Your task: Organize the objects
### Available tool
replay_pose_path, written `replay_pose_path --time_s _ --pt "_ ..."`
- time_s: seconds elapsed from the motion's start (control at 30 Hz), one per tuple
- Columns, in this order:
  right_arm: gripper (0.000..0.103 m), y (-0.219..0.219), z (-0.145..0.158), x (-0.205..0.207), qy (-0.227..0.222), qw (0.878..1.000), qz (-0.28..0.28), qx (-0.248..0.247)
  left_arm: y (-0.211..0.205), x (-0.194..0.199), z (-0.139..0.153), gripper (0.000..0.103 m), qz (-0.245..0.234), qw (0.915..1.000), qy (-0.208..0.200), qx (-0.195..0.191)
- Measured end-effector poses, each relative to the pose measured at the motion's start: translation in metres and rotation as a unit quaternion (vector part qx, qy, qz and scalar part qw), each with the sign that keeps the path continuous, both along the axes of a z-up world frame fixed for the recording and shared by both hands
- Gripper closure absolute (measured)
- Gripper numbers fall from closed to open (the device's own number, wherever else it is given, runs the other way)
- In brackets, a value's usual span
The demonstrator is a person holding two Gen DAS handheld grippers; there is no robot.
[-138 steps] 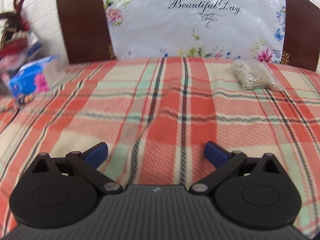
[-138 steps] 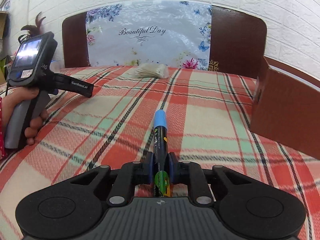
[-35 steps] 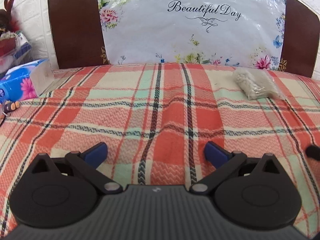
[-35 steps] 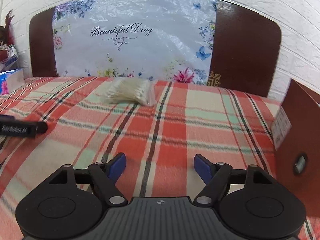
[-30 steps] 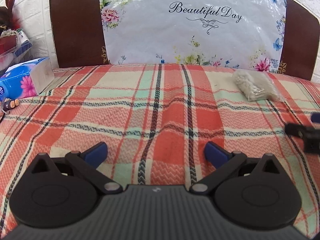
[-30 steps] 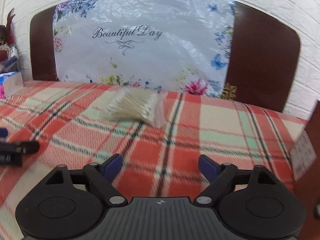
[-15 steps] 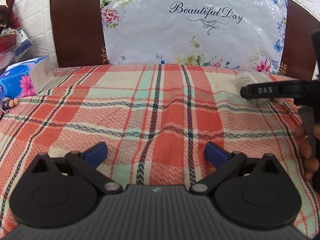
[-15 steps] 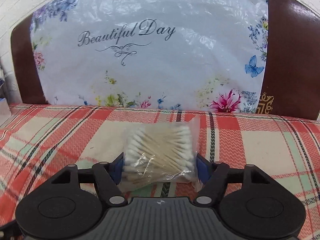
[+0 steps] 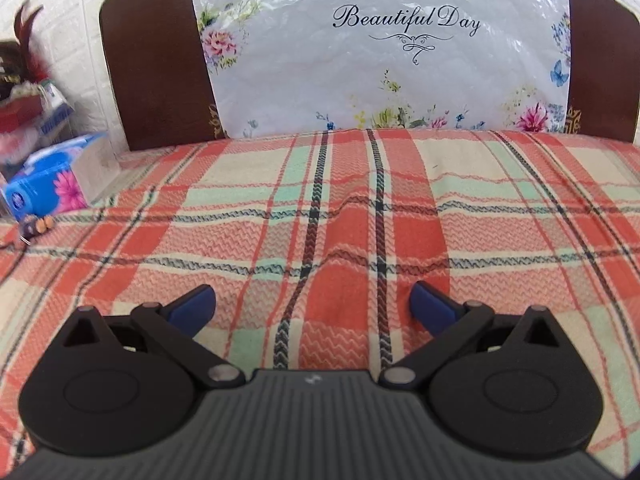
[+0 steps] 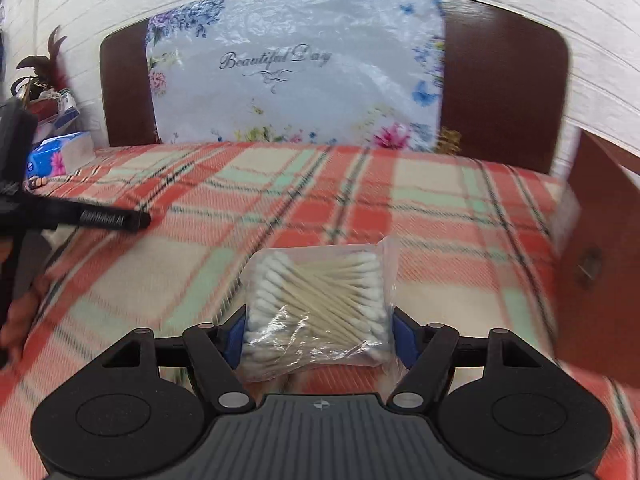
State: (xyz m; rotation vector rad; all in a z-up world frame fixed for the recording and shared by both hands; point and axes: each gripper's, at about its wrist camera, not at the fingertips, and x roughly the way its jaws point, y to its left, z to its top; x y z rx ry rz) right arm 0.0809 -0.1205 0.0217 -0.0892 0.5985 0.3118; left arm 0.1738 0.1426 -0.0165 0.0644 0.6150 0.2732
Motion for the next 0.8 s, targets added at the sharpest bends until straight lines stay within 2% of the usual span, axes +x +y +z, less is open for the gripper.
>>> replay_pose_path --time_s 0.1,0.17,0.3,0.47,0.57,0.67,0.73,0.8 --pt "0.035 -0.03 -0.002 -0.028 0.0 1.0 -0.028 0.0 -0.013 -0.006 0.001 0.0 0.014 0.9988 -0.001 0.046" --pt "0.035 -0.047 -0.002 -0.041 -0.002 0.999 -0.046 -0.008 -0.017 -0.01 0.002 0.0 0.026 0.9983 0.004 0.053" --pt "0.037 -0.088 -0.005 -0.056 -0.012 0.994 -0.099 -0.033 -0.019 -0.029 0.004 0.0 0.05 0.9985 0.012 0.019" --pt "0.037 -0.152 -0.007 -0.064 -0.006 0.983 -0.183 -0.014 -0.042 -0.059 0.006 0.0 0.06 0.9974 0.026 -0.03" --pt "0.034 -0.162 -0.01 -0.077 -0.018 0.978 -0.206 -0.036 -0.083 -0.084 0.007 0.0 0.011 0.9967 0.027 -0.076" --pt "0.02 -0.164 -0.013 -0.09 -0.024 0.979 -0.202 -0.029 -0.141 -0.097 0.007 0.0 -0.081 0.9924 0.041 -0.083" --pt "0.017 -0.164 -0.015 -0.1 -0.033 0.981 -0.19 -0.035 -0.177 -0.102 0.009 0.0 -0.147 0.9837 0.06 -0.086" --pt "0.015 -0.167 -0.017 -0.111 -0.042 0.981 -0.183 -0.04 -0.205 -0.104 0.013 0.0 -0.193 0.972 0.078 -0.109"
